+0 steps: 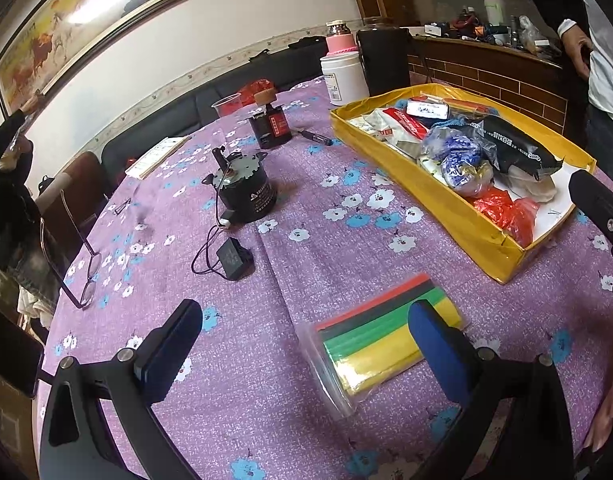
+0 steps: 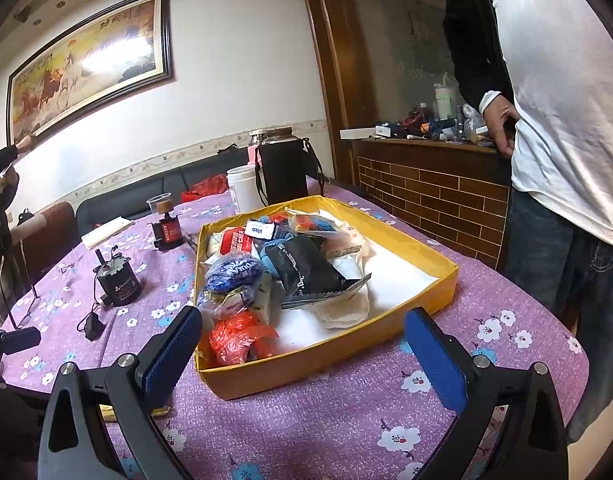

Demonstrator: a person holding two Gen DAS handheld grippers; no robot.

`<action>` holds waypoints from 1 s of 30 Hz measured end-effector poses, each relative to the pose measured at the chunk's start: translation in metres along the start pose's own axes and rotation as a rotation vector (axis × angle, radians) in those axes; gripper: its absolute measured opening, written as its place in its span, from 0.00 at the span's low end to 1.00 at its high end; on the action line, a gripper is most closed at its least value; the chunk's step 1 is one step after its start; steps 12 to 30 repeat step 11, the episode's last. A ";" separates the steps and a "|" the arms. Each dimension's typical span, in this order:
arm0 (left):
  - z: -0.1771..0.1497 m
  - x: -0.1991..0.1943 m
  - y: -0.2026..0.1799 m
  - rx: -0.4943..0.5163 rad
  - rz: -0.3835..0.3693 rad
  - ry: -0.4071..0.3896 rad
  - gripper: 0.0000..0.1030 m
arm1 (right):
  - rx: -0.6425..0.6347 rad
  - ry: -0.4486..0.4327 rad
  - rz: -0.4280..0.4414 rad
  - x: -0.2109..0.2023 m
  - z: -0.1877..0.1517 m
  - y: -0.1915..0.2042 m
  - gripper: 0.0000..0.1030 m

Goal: Organize soft objects

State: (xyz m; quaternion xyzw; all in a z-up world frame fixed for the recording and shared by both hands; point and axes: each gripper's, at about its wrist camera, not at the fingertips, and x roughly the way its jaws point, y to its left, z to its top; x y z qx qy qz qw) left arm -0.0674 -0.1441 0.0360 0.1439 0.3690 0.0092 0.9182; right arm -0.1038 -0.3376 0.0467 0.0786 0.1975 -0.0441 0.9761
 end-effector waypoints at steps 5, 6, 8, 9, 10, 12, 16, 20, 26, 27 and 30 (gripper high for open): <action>0.000 0.000 0.000 0.007 -0.008 0.001 1.00 | 0.002 0.004 0.003 0.000 0.000 0.000 0.99; 0.000 0.000 0.001 0.007 -0.016 0.003 1.00 | 0.004 0.004 0.004 0.001 0.000 -0.001 0.99; -0.001 -0.002 0.005 -0.003 -0.024 -0.006 1.00 | 0.010 0.006 0.006 0.001 0.000 -0.001 0.99; -0.001 -0.004 0.007 -0.012 -0.020 -0.016 1.00 | 0.012 0.006 0.006 0.001 0.000 -0.001 0.99; -0.001 -0.005 0.008 -0.019 -0.017 -0.023 1.00 | 0.014 0.008 0.006 0.001 0.000 -0.001 0.99; 0.000 -0.004 0.009 -0.022 -0.014 -0.021 1.00 | 0.015 0.009 0.006 0.002 0.000 -0.001 0.99; 0.000 -0.004 0.009 -0.022 -0.014 -0.021 1.00 | 0.015 0.009 0.006 0.002 0.000 -0.001 0.99; 0.000 -0.004 0.009 -0.022 -0.014 -0.021 1.00 | 0.015 0.009 0.006 0.002 0.000 -0.001 0.99; 0.000 -0.004 0.009 -0.022 -0.014 -0.021 1.00 | 0.015 0.009 0.006 0.002 0.000 -0.001 0.99; 0.000 -0.004 0.009 -0.022 -0.014 -0.021 1.00 | 0.015 0.009 0.006 0.002 0.000 -0.001 0.99; 0.000 -0.004 0.009 -0.022 -0.014 -0.021 1.00 | 0.015 0.009 0.006 0.002 0.000 -0.001 0.99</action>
